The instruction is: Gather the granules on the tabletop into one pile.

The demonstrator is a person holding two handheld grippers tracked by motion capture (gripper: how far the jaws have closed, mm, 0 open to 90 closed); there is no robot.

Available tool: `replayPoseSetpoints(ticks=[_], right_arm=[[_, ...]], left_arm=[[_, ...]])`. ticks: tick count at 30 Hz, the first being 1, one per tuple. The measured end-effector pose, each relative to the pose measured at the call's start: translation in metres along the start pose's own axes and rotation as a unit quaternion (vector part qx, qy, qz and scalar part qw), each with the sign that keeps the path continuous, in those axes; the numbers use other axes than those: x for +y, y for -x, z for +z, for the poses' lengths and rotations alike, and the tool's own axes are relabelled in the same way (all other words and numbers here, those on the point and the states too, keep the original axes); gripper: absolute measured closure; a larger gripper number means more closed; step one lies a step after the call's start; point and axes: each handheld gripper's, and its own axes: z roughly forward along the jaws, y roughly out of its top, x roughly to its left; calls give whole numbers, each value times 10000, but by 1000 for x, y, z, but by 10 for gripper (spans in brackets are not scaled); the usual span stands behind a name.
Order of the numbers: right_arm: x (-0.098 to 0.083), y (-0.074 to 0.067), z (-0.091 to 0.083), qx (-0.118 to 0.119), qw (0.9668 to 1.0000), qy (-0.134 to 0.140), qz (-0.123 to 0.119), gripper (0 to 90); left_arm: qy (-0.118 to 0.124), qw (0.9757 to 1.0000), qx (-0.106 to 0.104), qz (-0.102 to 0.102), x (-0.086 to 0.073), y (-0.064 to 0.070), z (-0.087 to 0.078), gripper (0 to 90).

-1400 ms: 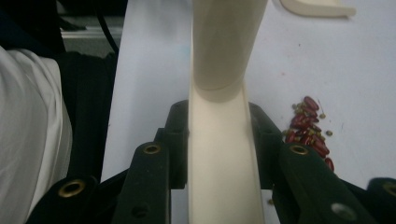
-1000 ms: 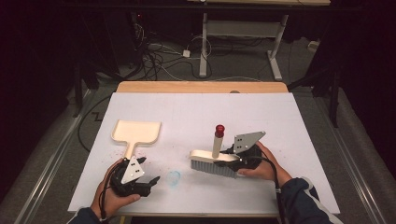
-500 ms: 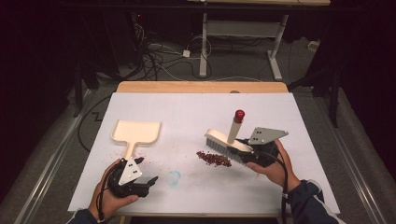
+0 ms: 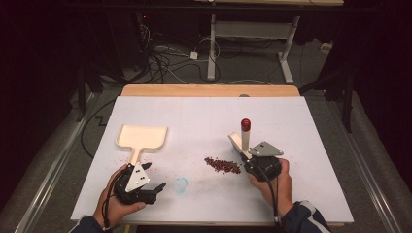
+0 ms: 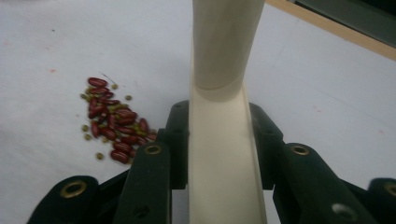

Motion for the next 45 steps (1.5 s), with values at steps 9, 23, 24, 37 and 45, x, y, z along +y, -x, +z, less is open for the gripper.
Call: replayPoseSetpoints(ticks=[9,23,24,37,45], right_arm=[[10,-42,15,-175,9997,141,-86,674],[19,-60,26,-240,9991,356,-28,675],[20,-58,26,-184,9991,380,-30,676],[28,-31,6,48,9964,817,199,676],[28,-43,-13,1830,9770,1088,153,676]], left_arm=[[22,10000,-35,16,1,0,1,207],[-21,10000,-10,-65,1,0,4,209],[-32,10000,-4,-66,1,-1,4,209],[-73,9999,17,-148,0,-2,2,209],[-50,9998,75,-188,0,-4,-1,209]])
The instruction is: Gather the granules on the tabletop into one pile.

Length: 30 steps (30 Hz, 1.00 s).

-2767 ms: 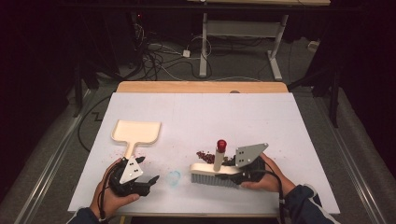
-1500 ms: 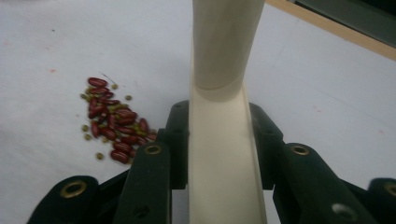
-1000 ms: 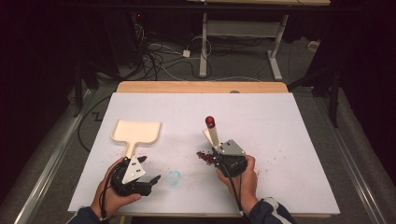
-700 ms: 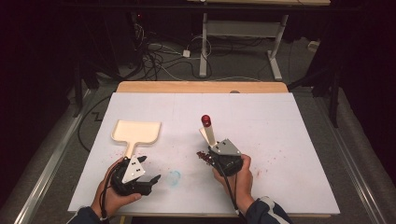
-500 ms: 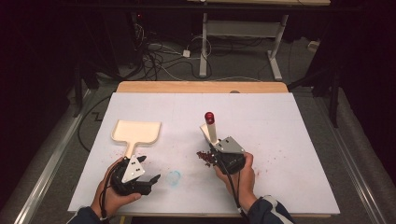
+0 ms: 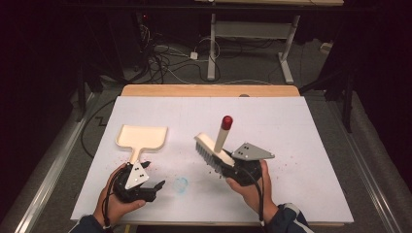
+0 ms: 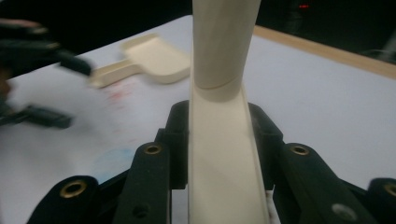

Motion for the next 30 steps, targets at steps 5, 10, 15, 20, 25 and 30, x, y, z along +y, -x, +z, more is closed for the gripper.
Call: replayPoseSetpoints(ticks=[5,10,15,20,25,30], right_arm=[[-8,-11,8,1025,9923,-240,-647,676],[-17,-2,17,1724,9757,-500,-1255,676],[-20,18,22,1618,9748,-575,-1425,675],[-17,39,22,1197,9815,-529,-1401,676],[-11,47,20,1039,9879,-323,-1107,676],[0,40,18,810,9956,-77,-459,675]], left_arm=[[36,10000,13,-57,-1,-2,-2,216],[41,10000,2,12,-2,-2,-1,218],[5,10000,-43,-48,-2,-1,0,218],[-52,10000,-65,-3,-2,0,2,218],[-32,10000,-69,-23,-1,-1,1,217],[-20,10000,-41,32,-1,-1,1,217]])
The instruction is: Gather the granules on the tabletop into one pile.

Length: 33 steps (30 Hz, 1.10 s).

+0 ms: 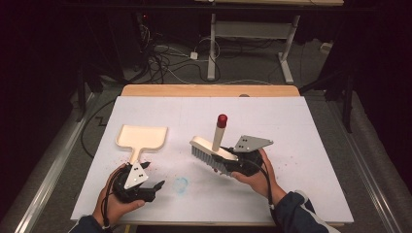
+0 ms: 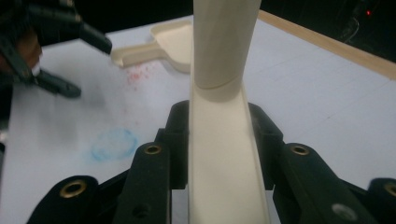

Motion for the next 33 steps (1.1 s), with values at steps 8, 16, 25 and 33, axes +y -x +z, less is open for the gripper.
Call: replayPoseSetpoints(ticks=[8,16,25,33], right_arm=[[-7,-26,22,-472,9941,-246,949,676],[-17,-18,16,-1102,9832,-401,1401,675],[-8,-17,-32,-774,9955,-68,540,674],[-30,-1,-93,-552,9972,-459,-208,675]], left_arm=[[-61,10000,-58,-40,0,0,0,217],[-62,10000,-67,-2,-1,0,1,217],[-116,9998,-133,-20,-1,1,1,217],[-149,9998,-135,-2,-1,2,2,217]])
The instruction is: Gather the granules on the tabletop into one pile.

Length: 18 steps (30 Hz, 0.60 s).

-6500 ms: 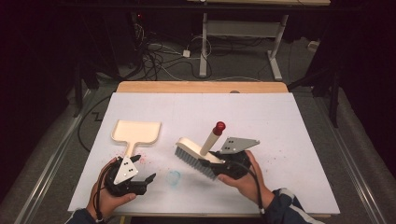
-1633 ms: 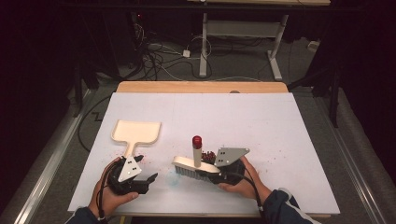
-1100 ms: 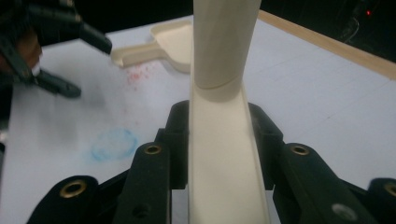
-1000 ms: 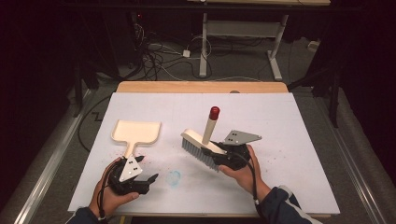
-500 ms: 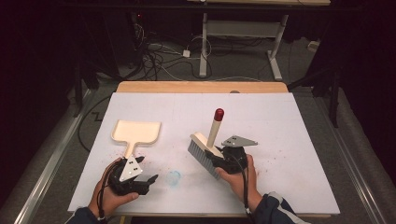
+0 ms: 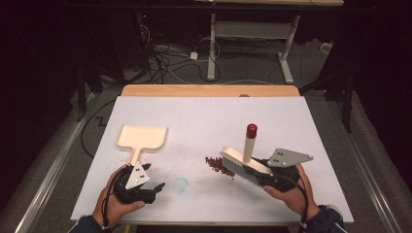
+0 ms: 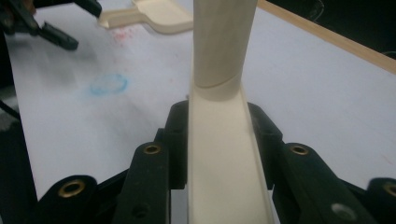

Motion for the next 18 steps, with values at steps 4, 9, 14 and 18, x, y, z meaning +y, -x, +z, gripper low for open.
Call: replayPoseSetpoints(ticks=[4,9,14,18], right_arm=[[-17,-1,-18,-180,9997,-178,38,675],[-34,-6,-30,28,9991,-414,-15,676],[-39,-13,-39,82,9994,-329,-33,676],[-42,-16,-35,277,9991,-324,-46,676]], left_arm=[[-4,10000,-2,20,1,1,1,217],[-22,10000,-12,31,2,1,1,217],[7,10000,-11,21,1,0,0,217],[-16,10000,-19,24,1,0,1,217]])
